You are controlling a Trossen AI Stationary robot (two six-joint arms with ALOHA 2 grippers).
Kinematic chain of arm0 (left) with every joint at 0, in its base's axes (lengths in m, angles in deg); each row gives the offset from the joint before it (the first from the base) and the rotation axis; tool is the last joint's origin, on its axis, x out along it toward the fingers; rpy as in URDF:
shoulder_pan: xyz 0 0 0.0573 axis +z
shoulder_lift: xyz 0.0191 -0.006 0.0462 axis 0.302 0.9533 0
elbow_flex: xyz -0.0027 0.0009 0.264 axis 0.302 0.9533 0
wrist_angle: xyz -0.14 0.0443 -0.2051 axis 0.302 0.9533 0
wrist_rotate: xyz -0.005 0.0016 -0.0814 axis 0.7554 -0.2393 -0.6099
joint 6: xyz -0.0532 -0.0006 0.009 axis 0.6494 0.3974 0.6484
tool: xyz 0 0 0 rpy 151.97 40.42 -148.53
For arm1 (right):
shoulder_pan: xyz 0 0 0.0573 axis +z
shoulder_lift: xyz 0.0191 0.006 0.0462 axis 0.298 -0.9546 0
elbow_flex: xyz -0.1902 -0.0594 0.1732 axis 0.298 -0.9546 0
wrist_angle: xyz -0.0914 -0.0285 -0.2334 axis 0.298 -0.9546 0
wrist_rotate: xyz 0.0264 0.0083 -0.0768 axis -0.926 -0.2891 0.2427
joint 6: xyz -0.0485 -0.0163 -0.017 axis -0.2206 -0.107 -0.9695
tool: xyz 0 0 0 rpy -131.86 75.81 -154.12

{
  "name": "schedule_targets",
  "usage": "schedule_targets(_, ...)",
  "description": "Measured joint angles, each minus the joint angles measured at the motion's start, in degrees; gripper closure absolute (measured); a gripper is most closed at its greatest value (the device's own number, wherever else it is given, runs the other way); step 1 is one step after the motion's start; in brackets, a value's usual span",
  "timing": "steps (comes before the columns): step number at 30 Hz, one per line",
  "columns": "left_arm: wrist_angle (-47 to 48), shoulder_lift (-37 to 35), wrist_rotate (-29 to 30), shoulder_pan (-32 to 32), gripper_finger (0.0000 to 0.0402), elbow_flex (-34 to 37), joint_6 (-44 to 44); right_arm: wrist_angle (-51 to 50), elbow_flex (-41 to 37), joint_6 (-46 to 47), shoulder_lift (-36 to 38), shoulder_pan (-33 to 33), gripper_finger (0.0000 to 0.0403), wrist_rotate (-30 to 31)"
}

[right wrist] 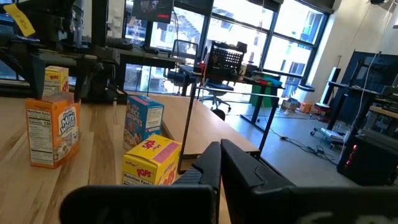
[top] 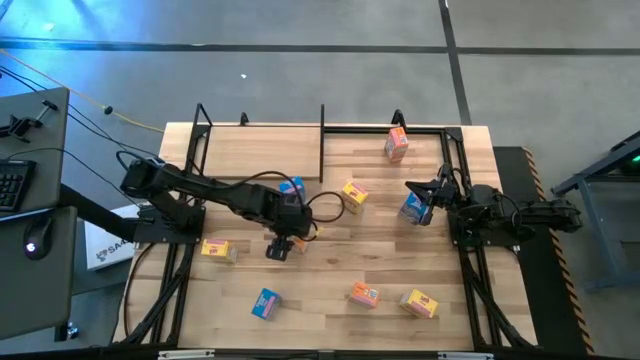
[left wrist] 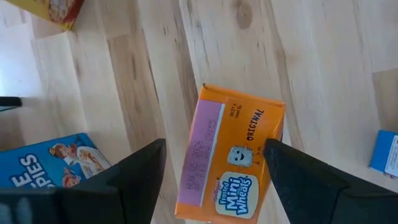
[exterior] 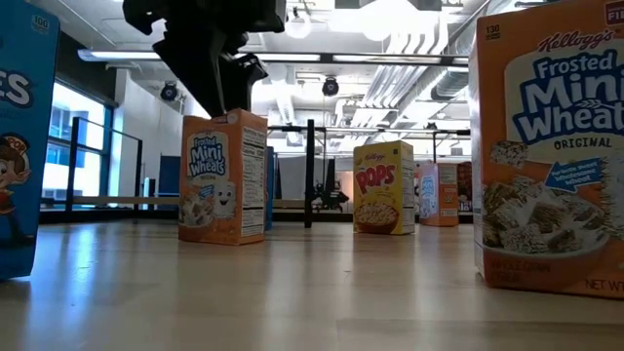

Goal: Stack cereal on shelf
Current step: Put the middle orange cereal box on the shelf

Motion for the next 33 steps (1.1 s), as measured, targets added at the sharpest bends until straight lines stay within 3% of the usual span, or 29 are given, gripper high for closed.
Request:
schedule_targets(8,3.56,-0.04,-1.18,0.0,0.0135,-4.77,0.85,0.0,-0.01,0.0,-0.02,0.02,0.0403,0.0)
schedule_targets(18,4.65,-0.09,-1.56,0.26,0.0135,-5.57,6.96,0.0,0.0,0.01,-0.02,0.01,0.0403,0.0)
schedule_targets(23,4.83,-0.11,-6.23,1.01,0.0135,-5.57,9.56,0.0,0.0,0.01,-0.02,0.02,0.0403,0.0)
schedule_targets(30,4.82,-0.13,-6.42,-0.4,0.0117,-5.57,6.66,0.0,-0.01,-0.01,-0.02,0.01,0.0403,0.0)
schedule_targets(33,4.75,0.01,-3.09,-0.63,0.0109,-5.58,8.16,0.0,0.0,0.01,-0.02,0.01,0.0403,0.0)
